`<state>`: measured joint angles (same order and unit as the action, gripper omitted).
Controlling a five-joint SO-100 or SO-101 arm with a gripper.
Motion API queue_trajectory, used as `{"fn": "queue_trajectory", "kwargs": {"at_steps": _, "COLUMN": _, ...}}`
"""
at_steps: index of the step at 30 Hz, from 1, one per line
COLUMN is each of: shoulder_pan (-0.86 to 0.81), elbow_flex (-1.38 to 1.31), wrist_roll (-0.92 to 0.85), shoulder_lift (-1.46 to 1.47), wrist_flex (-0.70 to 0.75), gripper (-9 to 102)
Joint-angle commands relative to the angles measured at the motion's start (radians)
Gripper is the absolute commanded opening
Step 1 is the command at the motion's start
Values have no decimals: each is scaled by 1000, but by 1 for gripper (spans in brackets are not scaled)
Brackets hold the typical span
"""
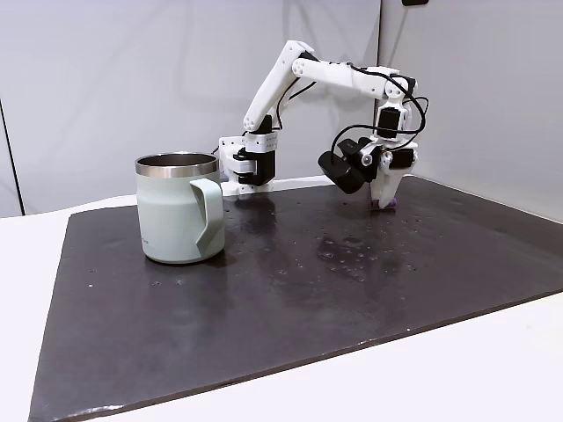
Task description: Grasp a pengrip and put it in the cup.
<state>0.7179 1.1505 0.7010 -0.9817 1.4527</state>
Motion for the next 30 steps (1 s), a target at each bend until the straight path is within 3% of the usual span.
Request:
{"fn": "queue_trajectory", "kwargs": {"at_steps": 1, "shoulder_pan": -48, "elbow_flex": -54, "wrist_roll": -5, "shoulder_lift": -12, "wrist_flex": 17, "gripper": 0}}
{"fn": "queue_trajectory", "kwargs": {"at_steps": 7, "shoulder_pan": -40, "elbow_flex": -51, "wrist_roll": -21, "shoulder_lift": -87, "wrist_flex": 28, "gripper": 0}}
{"fn": "queue_trajectory", "kwargs": {"at_steps": 19, "shoulder_pan": 52, "elbow_flex": -14, "wrist_roll": -236, "shoulder_lift": -503, "wrist_flex": 91, "gripper": 0}}
{"fn": "queue_trajectory", "kwargs": {"at_steps": 30, "shoulder_pan": -126, "elbow_flex": -6, "wrist_roll": -336, "shoulder_lift": -676, "wrist_flex": 172, "gripper": 0}}
